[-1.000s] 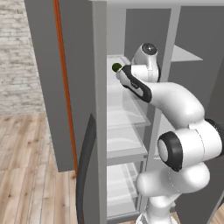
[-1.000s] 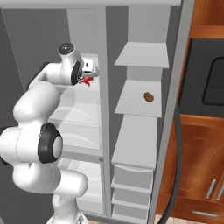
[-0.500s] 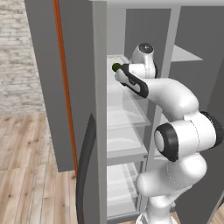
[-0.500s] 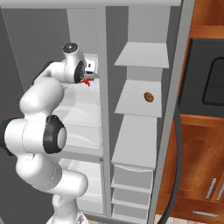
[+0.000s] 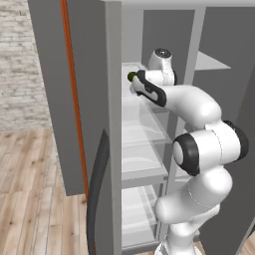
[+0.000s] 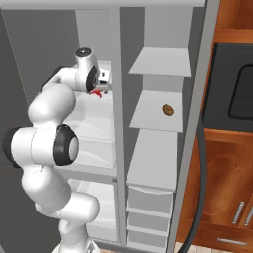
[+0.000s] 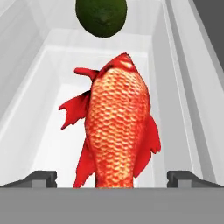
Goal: There's a fish in the fridge that needs to be moved to the freezer for freezing. Pick up the fish from the fridge, place it on any shelf in the freezer, and close the fridge and freezer doors when done.
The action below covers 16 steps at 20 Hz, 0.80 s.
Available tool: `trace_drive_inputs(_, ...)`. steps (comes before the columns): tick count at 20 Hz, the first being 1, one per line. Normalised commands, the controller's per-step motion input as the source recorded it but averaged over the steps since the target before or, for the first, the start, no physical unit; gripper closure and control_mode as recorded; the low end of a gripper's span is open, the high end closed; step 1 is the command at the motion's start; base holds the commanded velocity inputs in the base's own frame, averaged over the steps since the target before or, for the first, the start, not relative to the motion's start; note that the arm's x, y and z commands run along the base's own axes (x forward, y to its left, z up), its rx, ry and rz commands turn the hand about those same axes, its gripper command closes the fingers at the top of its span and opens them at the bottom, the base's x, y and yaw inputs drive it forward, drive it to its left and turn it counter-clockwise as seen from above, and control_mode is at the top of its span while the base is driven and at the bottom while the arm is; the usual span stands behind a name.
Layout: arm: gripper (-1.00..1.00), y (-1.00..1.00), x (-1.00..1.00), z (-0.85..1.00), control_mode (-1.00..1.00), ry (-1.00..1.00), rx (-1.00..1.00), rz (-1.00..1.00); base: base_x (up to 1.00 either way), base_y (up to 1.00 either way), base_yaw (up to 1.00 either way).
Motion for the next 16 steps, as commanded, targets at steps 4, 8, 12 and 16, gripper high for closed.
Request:
trace_drive_inputs(4, -1.0, 0.0, 0.16, -0.02, -1.0, 0.06, 0.0, 0.0, 0.0, 0.0, 0.0)
trace_drive_inputs(8, 1.0, 0.11, 0.06, -0.5, -1.0, 0.01, -0.03, 0.0, 0.0, 0.0, 0.0)
trace_drive_inputs(12, 1.0, 0.37, 0.03, -0.8, -1.0, 0.0, -0.08, 0.02, 0.0, 0.0, 0.0)
trace_drive_inputs(16, 1.0, 0.23, -0.04, -0.66, -1.0, 0.03, -0.04, 0.04, 0.0, 0.0, 0.0)
